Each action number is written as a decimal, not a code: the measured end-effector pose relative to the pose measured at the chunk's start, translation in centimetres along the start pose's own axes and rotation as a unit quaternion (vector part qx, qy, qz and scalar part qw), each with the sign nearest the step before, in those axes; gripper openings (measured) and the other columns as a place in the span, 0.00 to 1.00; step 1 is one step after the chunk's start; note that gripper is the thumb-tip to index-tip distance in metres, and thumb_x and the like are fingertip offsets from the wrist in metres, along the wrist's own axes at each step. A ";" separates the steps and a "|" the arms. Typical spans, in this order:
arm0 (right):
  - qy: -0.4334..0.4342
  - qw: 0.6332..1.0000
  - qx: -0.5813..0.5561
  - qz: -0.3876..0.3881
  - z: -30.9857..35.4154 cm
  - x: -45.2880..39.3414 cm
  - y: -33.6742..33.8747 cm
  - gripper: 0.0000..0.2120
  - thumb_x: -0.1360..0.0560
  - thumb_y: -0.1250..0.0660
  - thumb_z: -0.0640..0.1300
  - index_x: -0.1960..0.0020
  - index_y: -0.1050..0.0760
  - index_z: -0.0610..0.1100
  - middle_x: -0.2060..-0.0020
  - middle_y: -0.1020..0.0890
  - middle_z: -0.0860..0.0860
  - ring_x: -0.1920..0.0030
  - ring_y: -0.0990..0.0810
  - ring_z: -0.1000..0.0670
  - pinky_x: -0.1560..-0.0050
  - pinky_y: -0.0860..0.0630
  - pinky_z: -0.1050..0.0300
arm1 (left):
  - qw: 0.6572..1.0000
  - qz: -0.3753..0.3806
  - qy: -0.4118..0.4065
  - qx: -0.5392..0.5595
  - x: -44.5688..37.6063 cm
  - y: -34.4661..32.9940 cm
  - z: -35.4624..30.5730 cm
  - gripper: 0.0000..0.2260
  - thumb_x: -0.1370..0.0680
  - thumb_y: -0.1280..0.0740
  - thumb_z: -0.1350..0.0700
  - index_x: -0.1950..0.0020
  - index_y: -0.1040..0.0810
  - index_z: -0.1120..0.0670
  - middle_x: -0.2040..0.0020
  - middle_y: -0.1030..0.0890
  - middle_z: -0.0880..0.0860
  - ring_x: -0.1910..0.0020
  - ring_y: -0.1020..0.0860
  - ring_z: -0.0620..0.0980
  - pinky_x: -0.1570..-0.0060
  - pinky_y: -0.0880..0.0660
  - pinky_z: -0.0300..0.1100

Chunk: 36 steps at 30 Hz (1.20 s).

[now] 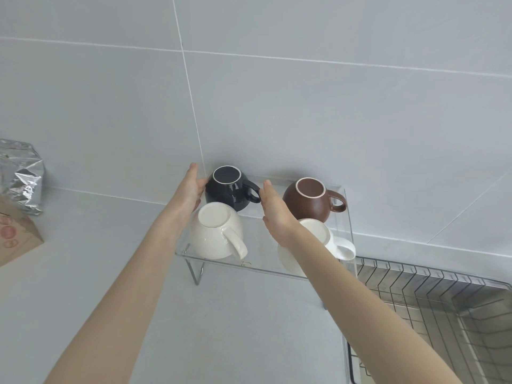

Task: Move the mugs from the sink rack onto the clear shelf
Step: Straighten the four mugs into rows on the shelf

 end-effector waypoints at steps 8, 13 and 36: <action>0.005 1.000 -0.001 -0.006 0.3 0.0 0.0 0.29 0.22 0.60 0.61 0.24 0.52 0.51 0.23 0.48 0.54 0.23 0.52 0.53 0.23 0.55 0.49 | 1.000 -0.002 0.004 0.018 -0.1 -0.1 1.1 0.30 0.21 0.59 0.42 0.28 0.39 0.61 0.25 0.39 0.57 0.25 0.42 0.49 0.27 0.47 0.42; 0.004 1.000 0.001 -0.015 0.8 0.2 -0.3 0.29 0.22 0.61 0.61 0.25 0.51 0.51 0.23 0.48 0.54 0.23 0.52 0.53 0.23 0.54 0.50 | 1.000 -0.010 0.004 0.011 -0.2 0.0 1.4 0.31 0.21 0.59 0.41 0.27 0.39 0.61 0.25 0.39 0.56 0.25 0.41 0.48 0.28 0.46 0.42; 0.042 0.997 -0.058 0.035 -3.2 9.0 -4.6 0.26 0.21 0.59 0.56 0.26 0.43 0.48 0.33 0.37 0.63 0.30 0.43 0.61 0.31 0.51 0.62 | 0.994 -0.055 -0.067 0.064 3.9 2.2 4.6 0.28 0.20 0.57 0.46 0.36 0.27 0.61 0.34 0.25 0.58 0.39 0.27 0.50 0.36 0.36 0.39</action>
Point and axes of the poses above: each hand's wrist, its own x-axis away from the middle knuckle, its own y-axis out of the back of the hand, z = x × y, the point moved 2 cm from there along -x, towards the middle knuckle
